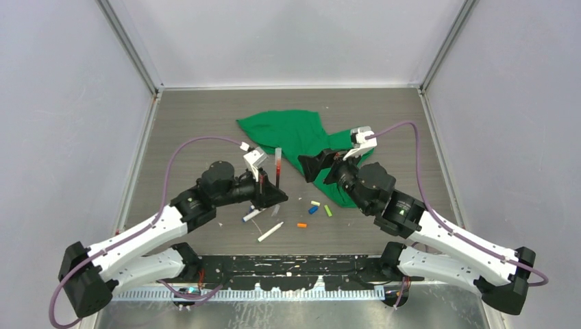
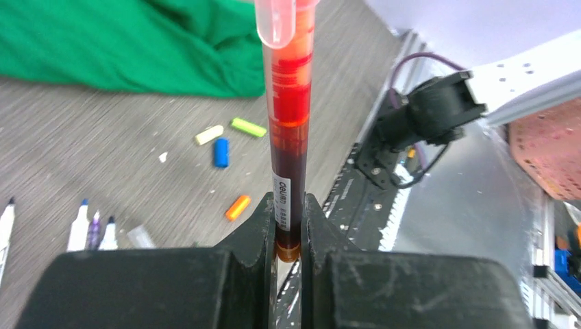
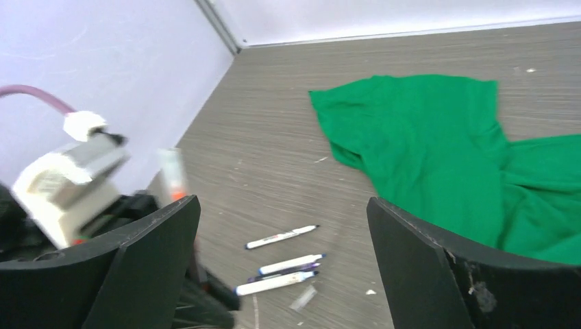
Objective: Insert the pens into the pen caps
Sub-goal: Insert the pen cap onto the pen, then place the pen at the center of the board.
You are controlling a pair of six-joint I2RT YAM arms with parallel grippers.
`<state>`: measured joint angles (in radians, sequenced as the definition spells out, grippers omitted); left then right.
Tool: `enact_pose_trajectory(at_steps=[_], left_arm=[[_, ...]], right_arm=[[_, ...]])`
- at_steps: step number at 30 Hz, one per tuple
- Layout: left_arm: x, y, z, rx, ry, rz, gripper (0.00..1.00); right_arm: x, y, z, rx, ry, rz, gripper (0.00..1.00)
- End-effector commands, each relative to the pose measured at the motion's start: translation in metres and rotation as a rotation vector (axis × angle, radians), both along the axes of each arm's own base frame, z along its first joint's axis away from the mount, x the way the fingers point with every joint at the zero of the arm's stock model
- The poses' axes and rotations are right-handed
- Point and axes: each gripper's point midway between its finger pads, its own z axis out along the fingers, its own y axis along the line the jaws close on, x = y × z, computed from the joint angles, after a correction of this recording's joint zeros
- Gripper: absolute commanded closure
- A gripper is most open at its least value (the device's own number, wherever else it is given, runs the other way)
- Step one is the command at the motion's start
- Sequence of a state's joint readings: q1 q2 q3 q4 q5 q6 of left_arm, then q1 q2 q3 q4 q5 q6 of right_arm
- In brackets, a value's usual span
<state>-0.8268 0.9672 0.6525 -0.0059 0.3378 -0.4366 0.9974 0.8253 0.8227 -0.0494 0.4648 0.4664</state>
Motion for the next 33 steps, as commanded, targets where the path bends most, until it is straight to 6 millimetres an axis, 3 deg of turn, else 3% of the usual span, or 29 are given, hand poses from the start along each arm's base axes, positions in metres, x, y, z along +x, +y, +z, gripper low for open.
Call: enact_pose_trajectory(at_steps=[1, 7, 10, 13, 16, 18, 22, 26, 27, 33], left_arm=[[-0.024, -0.009, 0.071, -0.153, -0.122, -0.170, 1.00], [-0.057, -0.008, 0.110, -0.202, -0.101, -0.378, 1.00], [-0.052, -0.005, 0.113, -0.178, -0.090, -0.371, 1.00], [0.004, 0.017, 0.081, -0.009, -0.024, -0.111, 1.00], [0.068, 0.086, 0.025, 0.229, 0.208, 0.257, 1.00], [0.096, 0.138, -0.008, 0.333, 0.327, 0.469, 1.00], [0.114, 0.210, -0.062, 0.520, 0.519, 0.645, 1.00], [0.118, 0.272, -0.088, 0.859, 0.552, 0.794, 1.00], [0.119, 0.282, -0.092, 0.915, 0.559, 0.813, 1.00], [0.113, 0.294, -0.118, 1.067, 0.613, 0.702, 1.00]], right_arm=[[0.010, -0.028, 0.011, -0.087, -0.069, -0.083, 0.00], [0.017, -0.040, 0.000, -0.077, -0.049, -0.072, 0.00], [0.022, -0.047, -0.012, -0.074, -0.019, -0.083, 0.00], [0.029, -0.058, -0.022, -0.086, 0.017, -0.117, 0.00], [0.033, -0.064, -0.034, -0.102, 0.057, -0.132, 0.00], [0.034, -0.065, -0.041, -0.107, 0.071, -0.130, 0.00], [0.033, -0.069, -0.046, -0.112, 0.076, -0.137, 0.01], [0.031, -0.071, -0.050, -0.113, 0.077, -0.134, 0.01], [0.031, -0.070, -0.051, -0.111, 0.079, -0.132, 0.01], [0.028, -0.065, -0.058, -0.093, 0.100, -0.104, 0.01]])
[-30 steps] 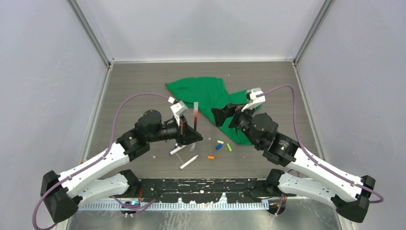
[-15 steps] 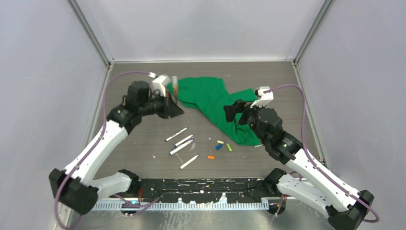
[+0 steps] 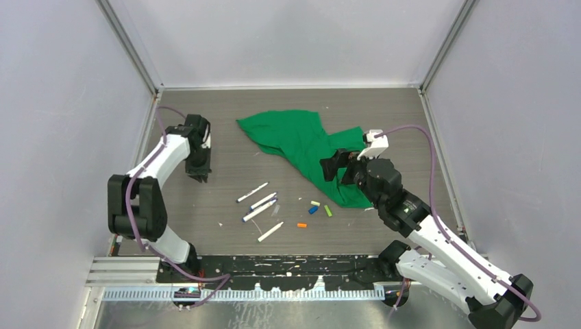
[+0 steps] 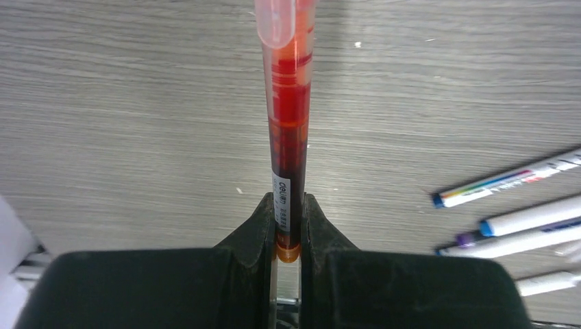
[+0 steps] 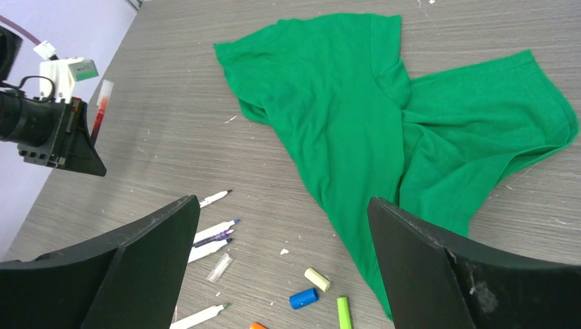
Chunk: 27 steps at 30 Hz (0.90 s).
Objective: Insert the pens into the pen caps
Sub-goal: Place the pen at the center of the board.
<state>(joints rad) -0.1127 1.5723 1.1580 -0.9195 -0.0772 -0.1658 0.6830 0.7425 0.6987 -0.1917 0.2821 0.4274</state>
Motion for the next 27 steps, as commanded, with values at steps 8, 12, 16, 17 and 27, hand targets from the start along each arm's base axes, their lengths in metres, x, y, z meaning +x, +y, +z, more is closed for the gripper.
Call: enact_pose_trajectory(at_steps=[8, 12, 16, 17, 27], left_arm=[[-0.013, 0.018, -0.028, 0.098, 0.171, -0.081, 0.92], [-0.016, 0.013, -0.036, 0.070, 0.197, -0.074, 0.89], [-0.019, 0.011, -0.044, 0.059, 0.240, -0.072, 0.87], [-0.020, 0.011, -0.046, 0.061, 0.251, -0.070, 0.86], [-0.025, 0.015, -0.053, 0.083, 0.297, -0.044, 0.66]], right_arm=[[-0.002, 0.009, 0.004, 0.077, 0.003, 0.033, 0.01], [-0.003, 0.009, 0.003, 0.082, 0.003, 0.032, 0.01], [-0.003, 0.009, -0.001, 0.084, 0.014, 0.029, 0.01], [-0.004, 0.009, -0.002, 0.084, 0.016, 0.029, 0.01], [-0.010, 0.016, -0.010, 0.097, 0.042, 0.076, 0.02]])
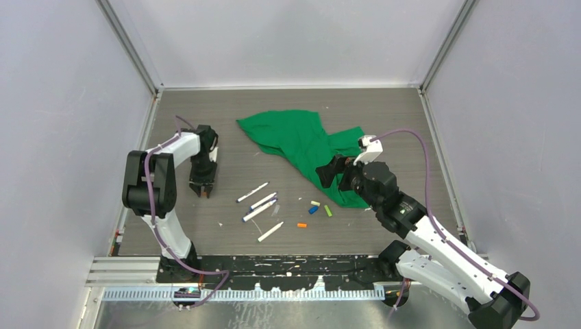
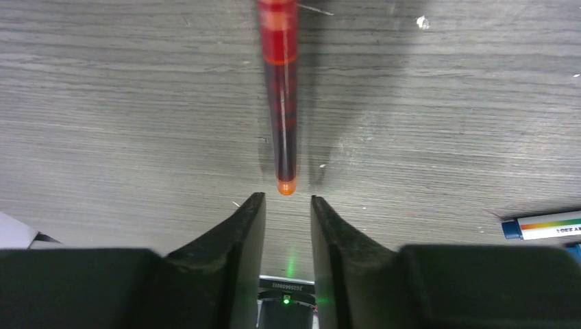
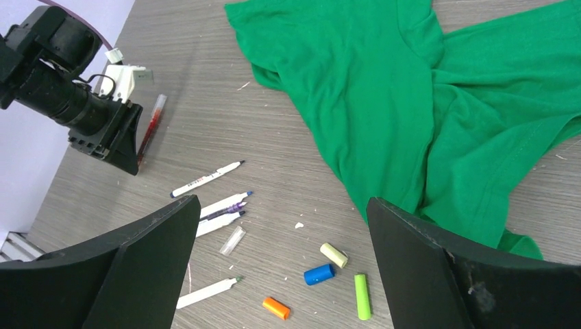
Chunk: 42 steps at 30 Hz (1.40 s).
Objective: Insert the pens into the pen caps
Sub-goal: Place the pen at the center of the board, then pick up the pen cap from the center of the board.
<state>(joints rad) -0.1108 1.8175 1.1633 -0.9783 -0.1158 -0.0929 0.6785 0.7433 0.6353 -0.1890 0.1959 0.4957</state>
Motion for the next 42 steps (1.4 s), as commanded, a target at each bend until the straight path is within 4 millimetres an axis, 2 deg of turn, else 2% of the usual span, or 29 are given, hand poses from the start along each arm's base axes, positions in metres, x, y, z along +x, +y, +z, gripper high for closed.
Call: enact_pose_trajectory(at_steps=[1, 5, 9, 11, 13, 16, 19, 22, 26, 31, 42], left_arm=[[0.003, 0.003, 0.008, 0.014, -0.008, 0.025, 0.60], [0.007, 0.010, 0.017, 0.056, -0.047, 0.034, 0.41], [0.020, 0.028, 0.045, 0.164, -0.155, 0.042, 0.23], [0.030, 0.030, 0.064, 0.207, -0.243, 0.023, 0.22], [0.038, 0.019, 0.083, 0.218, -0.327, -0.027, 0.22], [0.047, -0.016, 0.106, 0.166, -0.455, -0.135, 0.24], [0.050, -0.055, 0.128, 0.071, -0.580, -0.231, 0.24], [0.054, -0.071, 0.148, -0.011, -0.707, -0.225, 0.24], [0.052, -0.074, 0.175, -0.078, -0.882, -0.219, 0.22], [0.042, -0.069, 0.186, -0.096, -0.953, -0.204, 0.21], [0.035, -0.071, 0.194, -0.128, -0.977, -0.210, 0.19]], right_arm=[[0.000, 0.004, 0.019, 0.061, -0.044, 0.010, 0.02], [0.000, 0.003, 0.019, 0.061, -0.044, 0.010, 0.02], [-0.001, 0.004, 0.014, 0.044, -0.024, 0.020, 0.05], [-0.004, 0.010, 0.005, 0.031, 0.007, 0.055, 0.08], [-0.008, 0.022, -0.009, 0.029, 0.064, 0.107, 0.12], [-0.017, 0.042, -0.042, 0.021, 0.187, 0.156, 0.19], [-0.028, 0.062, -0.075, -0.055, 0.271, 0.148, 0.21], [-0.043, 0.086, -0.099, -0.141, 0.314, 0.139, 0.24], [-0.059, 0.119, -0.130, -0.176, 0.382, 0.159, 0.34], [-0.061, 0.139, -0.158, -0.278, 0.416, 0.126, 0.44], [-0.042, 0.167, -0.161, -0.374, 0.364, 0.087, 0.52]])
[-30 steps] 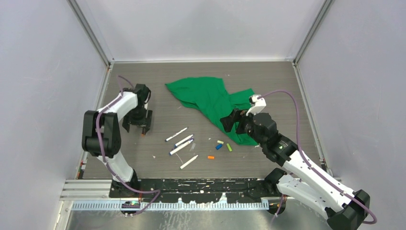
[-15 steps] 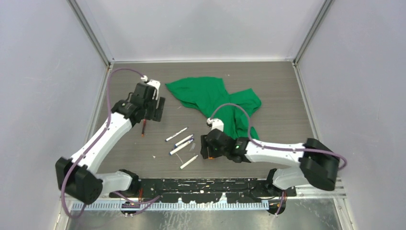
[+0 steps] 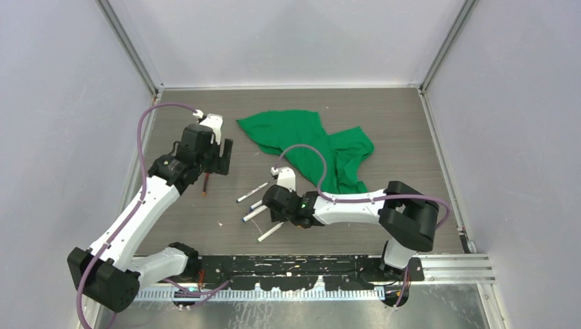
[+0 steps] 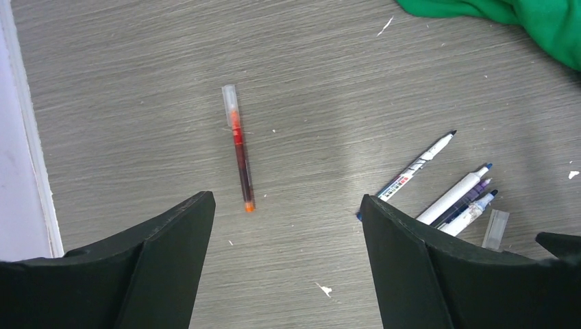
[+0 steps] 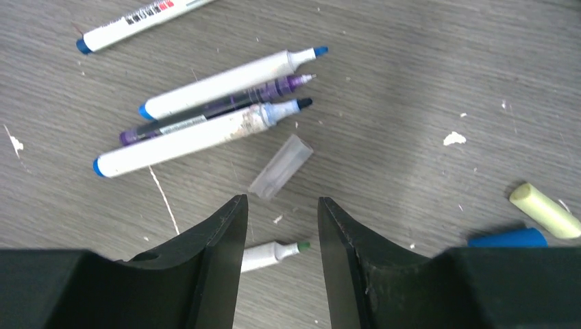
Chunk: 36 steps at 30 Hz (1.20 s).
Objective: Insert the pens into the pen caps
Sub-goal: Pick up the pen cap from the center of the board.
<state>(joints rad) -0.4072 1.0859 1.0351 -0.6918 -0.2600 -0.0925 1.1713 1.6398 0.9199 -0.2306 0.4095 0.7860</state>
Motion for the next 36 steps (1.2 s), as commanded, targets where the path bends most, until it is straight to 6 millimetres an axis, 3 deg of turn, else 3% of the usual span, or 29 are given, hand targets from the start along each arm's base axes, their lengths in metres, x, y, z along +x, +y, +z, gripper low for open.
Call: enact_pose_trajectory(at_steps=[1, 8, 16, 23, 36], left_arm=[[0.005, -0.003, 0.018, -0.043, -0.079, -0.002, 0.19], [0.003, 0.000, 0.020, -0.036, -0.088, 0.005, 0.19], [0.004, 0.003, 0.019, -0.026, -0.089, 0.014, 0.19], [0.005, 0.004, 0.017, -0.017, -0.084, 0.019, 0.18], [0.006, 0.006, 0.014, -0.005, -0.082, 0.027, 0.18]], right_arm=[[0.019, 0.015, 0.014, 0.001, -0.067, -0.044, 0.52], [0.027, 0.019, 0.003, -0.093, -0.070, -0.054, 0.56], [0.023, -0.007, -0.006, -0.158, -0.066, -0.094, 0.58], [0.014, -0.033, 0.001, -0.156, -0.051, -0.115, 0.60], [0.017, -0.006, -0.009, -0.036, 0.049, 0.055, 0.63]])
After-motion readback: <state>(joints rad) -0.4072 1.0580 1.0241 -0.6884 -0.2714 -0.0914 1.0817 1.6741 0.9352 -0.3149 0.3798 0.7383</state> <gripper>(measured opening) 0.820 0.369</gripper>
